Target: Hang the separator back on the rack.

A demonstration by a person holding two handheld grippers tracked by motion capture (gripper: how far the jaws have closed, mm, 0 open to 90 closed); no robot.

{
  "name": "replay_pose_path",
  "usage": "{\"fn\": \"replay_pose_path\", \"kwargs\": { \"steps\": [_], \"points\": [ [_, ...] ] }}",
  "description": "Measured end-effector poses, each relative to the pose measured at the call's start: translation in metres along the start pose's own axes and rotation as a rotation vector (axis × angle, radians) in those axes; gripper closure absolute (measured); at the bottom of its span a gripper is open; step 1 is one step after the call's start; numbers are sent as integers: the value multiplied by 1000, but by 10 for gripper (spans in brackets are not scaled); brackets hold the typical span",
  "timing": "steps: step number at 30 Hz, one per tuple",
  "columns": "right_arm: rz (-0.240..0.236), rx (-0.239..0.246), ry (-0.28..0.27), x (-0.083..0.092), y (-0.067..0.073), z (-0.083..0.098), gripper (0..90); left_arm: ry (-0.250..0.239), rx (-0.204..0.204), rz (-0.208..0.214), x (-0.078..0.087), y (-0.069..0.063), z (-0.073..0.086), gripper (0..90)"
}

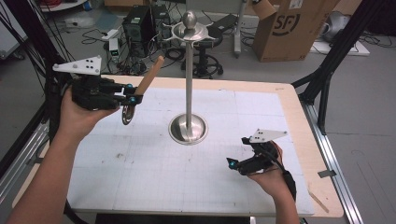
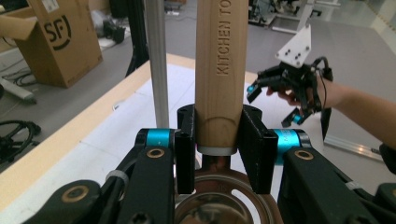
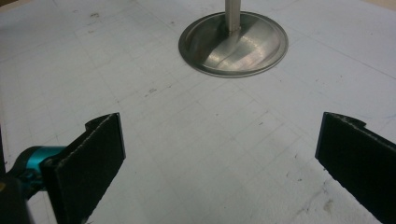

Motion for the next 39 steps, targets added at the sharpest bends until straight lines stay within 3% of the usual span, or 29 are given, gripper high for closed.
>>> {"fn": "replay_pose_path", "kwargs": {
  "steps": [10, 18, 26, 39],
  "points": [
    [-1, -6, 1, 0, 0, 0, 0, -54, 6, -29, 3, 1, -21, 690],
    [1, -9, -6, 2, -1, 0, 0, -48, -5, -62, -2, 1, -35, 690],
    [1, -13, -14, 4, -2, 1, 0, -42, 3, -85, -6, 6, -37, 690],
    [0, -12, -13, 4, -1, 1, 0, -21, 10, -84, -20, 11, -37, 690]
  ]
}}
Point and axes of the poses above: each handheld gripper's, and its own axes: x roughly backward along the jaws, z roughly out of its underside, y roughly to its left, the point moved 1 cm from there along -x, roughly forward along the jaws, and after that the axes turned 15 degrees about x, right-handed, at the moved point
